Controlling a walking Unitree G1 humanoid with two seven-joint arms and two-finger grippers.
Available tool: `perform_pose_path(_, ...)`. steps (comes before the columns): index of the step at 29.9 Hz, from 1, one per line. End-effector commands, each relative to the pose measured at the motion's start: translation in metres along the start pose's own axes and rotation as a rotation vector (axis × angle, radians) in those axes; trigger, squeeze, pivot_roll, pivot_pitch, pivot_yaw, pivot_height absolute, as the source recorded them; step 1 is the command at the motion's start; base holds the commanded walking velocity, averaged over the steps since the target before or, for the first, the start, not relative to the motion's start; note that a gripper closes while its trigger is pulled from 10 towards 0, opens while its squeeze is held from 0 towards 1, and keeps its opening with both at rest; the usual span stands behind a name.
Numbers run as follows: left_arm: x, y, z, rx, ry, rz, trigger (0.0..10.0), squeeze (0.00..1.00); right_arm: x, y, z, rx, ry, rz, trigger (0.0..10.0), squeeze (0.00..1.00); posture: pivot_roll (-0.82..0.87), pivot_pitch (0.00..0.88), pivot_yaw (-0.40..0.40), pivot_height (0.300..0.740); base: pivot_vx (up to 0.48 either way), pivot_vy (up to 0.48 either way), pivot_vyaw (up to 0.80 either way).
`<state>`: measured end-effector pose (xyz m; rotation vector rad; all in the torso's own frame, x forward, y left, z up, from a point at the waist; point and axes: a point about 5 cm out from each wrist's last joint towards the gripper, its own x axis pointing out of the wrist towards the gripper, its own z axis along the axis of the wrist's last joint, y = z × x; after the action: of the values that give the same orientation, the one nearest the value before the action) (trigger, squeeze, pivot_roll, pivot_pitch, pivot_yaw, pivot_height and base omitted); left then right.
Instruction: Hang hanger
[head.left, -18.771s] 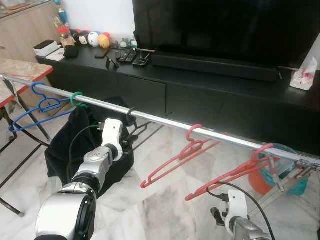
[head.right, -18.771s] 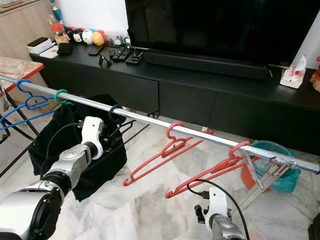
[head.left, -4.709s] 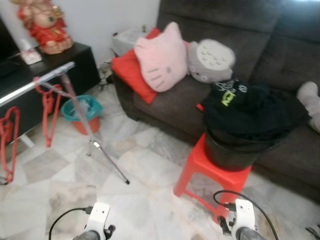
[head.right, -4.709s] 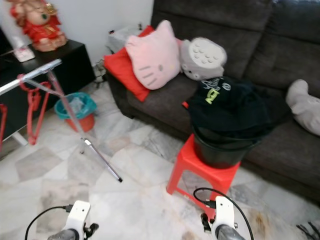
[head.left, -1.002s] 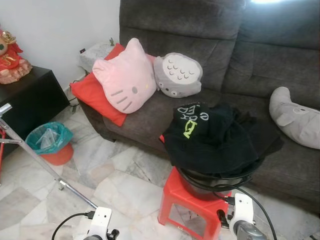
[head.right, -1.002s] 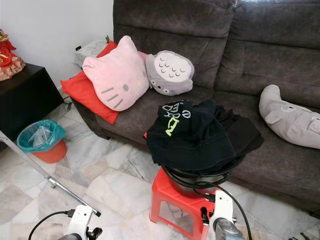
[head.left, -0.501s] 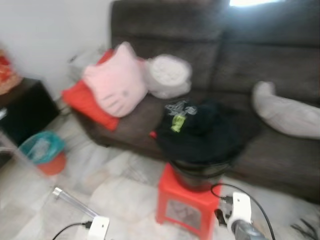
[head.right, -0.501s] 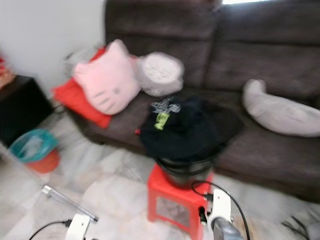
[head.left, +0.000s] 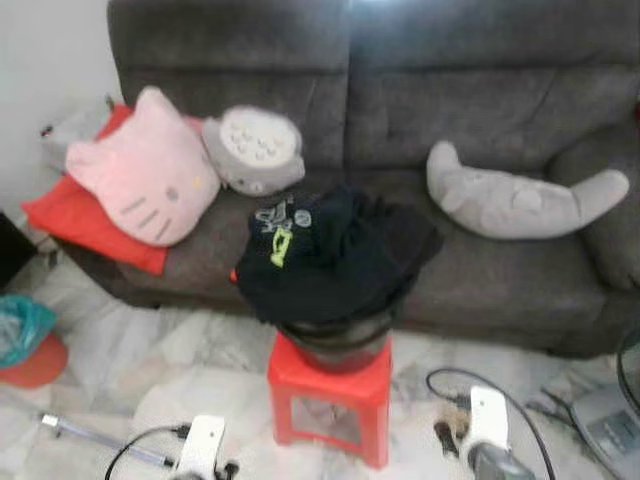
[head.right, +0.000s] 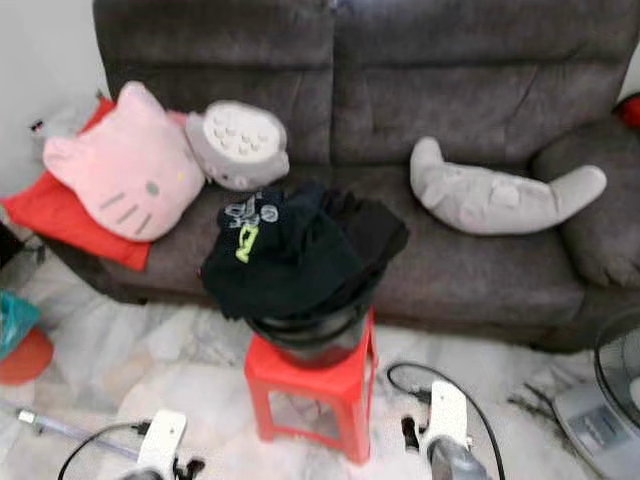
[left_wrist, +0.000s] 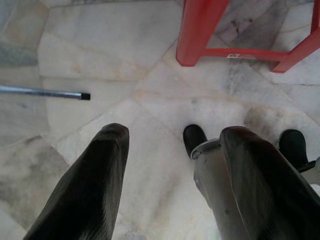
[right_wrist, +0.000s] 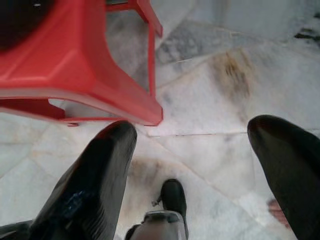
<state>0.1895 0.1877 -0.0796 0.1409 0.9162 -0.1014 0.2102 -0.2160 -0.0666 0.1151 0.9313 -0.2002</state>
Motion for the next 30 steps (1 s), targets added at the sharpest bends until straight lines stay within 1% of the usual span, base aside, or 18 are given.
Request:
perform_pose_path(1,-0.002,0.006,-0.008,0.021,0.033,0.011,10.0,0.0,0.0,0.003,0.0,-0.017,-0.01,0.005,10.0,0.0,-0.16,0.0,0.078,0.74,0.0,0.0,0.0)
perform_pose_path(5,-0.002,0.007,-0.008,0.02,0.033,0.013,10.0,0.0,0.0,0.003,0.006,-0.103,-0.058,0.025,10.0,0.0,-0.17,0.0,0.076,0.74,0.0,0.0,0.0)
perform_pose_path(9,-0.003,0.007,-0.009,0.021,0.036,0.014,10.0,0.0,-0.001,0.003,0.01,-0.101,-0.112,0.018,10.0,0.0,-0.19,0.0,0.076,0.74,0.0,0.0,0.0)
perform_pose_path(11,-0.003,0.007,-0.009,0.021,0.036,0.014,10.0,0.0,-0.001,0.003,0.01,-0.101,-0.121,0.017,10.0,0.0,-0.19,0.0,0.076,0.74,0.0,0.0,0.0)
perform_pose_path(14,-0.003,0.007,-0.01,0.026,0.039,0.012,10.0,0.0,-0.002,0.002,0.016,-0.17,-0.178,-0.008,10.0,0.0,-0.21,0.0,0.073,0.74,0.0,0.0,0.0)
perform_pose_path(17,-0.003,0.006,-0.011,0.027,0.04,0.01,10.0,0.0,-0.003,0.002,0.019,-0.193,-0.208,-0.017,10.0,0.0,-0.21,0.0,0.073,0.74,0.0,0.0,0.0)
perform_pose_path(21,-0.002,0.005,-0.01,0.025,0.037,0.014,10.0,0.0,-0.004,0.002,0.022,-0.202,-0.269,-0.017,10.0,0.0,-0.21,0.0,0.06,0.74,0.0,0.0,0.0)
perform_pose_path(22,-0.002,0.005,-0.01,0.025,0.037,0.014,10.0,0.0,-0.004,0.002,0.022,-0.202,-0.269,-0.017,10.0,0.0,-0.21,0.0,0.06,0.74,0.0,0.0,0.0)
perform_pose_path(23,-0.002,0.005,-0.01,0.025,0.037,0.016,10.0,0.0,-0.012,0.005,0.009,-0.221,-0.358,-0.005,10.0,0.0,-0.21,0.0,0.06,0.74,0.0,0.0,0.0)
perform_pose_path(24,-0.002,0.005,-0.01,0.026,0.038,0.018,10.0,0.0,-0.025,0.008,-0.001,-0.235,-0.439,0.005,10.0,0.0,-0.21,0.0,0.058,0.74,0.0,0.0,0.0)
perform_pose_path(25,-0.002,0.006,-0.01,0.027,0.038,0.02,10.0,0.0,-0.036,0.01,-0.007,-0.241,-0.497,0.011,10.0,0.0,-0.21,0.0,0.058,0.74,0.0,0.0,0.0)
perform_pose_path(26,-0.003,0.006,-0.01,0.028,0.04,0.022,10.0,0.0,-0.051,0.013,-0.009,-0.259,-0.559,0.012,10.0,0.0,-0.21,0.0,0.058,0.74,0.0,0.0,0.0)
perform_pose_path(28,-0.003,0.007,-0.011,0.03,0.041,0.025,10.0,0.0,-0.06,0.014,-0.008,-0.26,-0.591,0.005,10.0,0.0,-0.21,0.0,0.06,0.74,0.0,0.0,0.0)
perform_pose_path(30,-0.003,0.008,-0.012,0.031,0.042,0.026,10.0,0.0,-0.064,0.014,-0.007,-0.248,-0.611,-0.003,10.0,0.0,-0.22,0.0,0.06,0.74,0.0,0.0,0.0)
